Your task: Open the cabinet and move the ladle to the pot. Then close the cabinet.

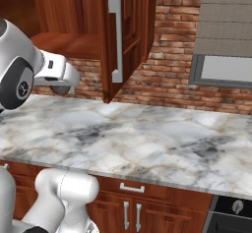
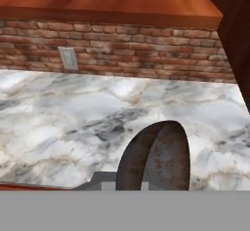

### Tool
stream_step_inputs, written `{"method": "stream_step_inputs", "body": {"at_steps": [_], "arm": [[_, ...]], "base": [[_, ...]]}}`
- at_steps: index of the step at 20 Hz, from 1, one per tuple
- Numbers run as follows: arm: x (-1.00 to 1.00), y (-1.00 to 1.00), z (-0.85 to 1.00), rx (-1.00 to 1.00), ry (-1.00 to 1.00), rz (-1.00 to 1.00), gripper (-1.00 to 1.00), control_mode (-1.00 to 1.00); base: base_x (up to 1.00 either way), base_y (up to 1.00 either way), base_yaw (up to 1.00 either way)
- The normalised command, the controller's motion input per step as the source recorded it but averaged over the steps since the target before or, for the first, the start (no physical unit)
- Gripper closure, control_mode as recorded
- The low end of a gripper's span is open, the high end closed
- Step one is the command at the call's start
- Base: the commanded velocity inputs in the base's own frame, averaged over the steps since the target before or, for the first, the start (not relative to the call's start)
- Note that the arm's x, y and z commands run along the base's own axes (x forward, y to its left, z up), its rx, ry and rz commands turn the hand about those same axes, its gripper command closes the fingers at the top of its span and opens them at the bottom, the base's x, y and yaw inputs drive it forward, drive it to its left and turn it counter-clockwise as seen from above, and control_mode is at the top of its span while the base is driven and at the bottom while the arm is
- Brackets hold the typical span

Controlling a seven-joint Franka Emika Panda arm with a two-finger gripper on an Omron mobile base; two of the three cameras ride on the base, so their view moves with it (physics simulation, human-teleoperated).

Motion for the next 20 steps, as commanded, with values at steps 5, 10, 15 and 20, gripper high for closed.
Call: {"method": "stream_step_inputs", "body": {"at_steps": [5, 10, 15, 20], "arm": [[-0.27, -0.07, 0.0, 0.0, 0.0, 0.0, 1.0, 1.0], [0.0, 0.0, 0.0, 0.0, 0.0, 0.0, 1.0, 1.0], [0.0, 0.0, 0.0, 0.0, 0.0, 0.0, 1.0, 1.0], [0.0, 0.0, 0.0, 0.0, 0.0, 0.0, 1.0, 1.0]], "base": [[-0.08, -0.02, 0.0], [-0.49, -0.06, 0.0], [-0.64, -0.06, 0.0], [-0.66, -0.03, 0.0]]}}
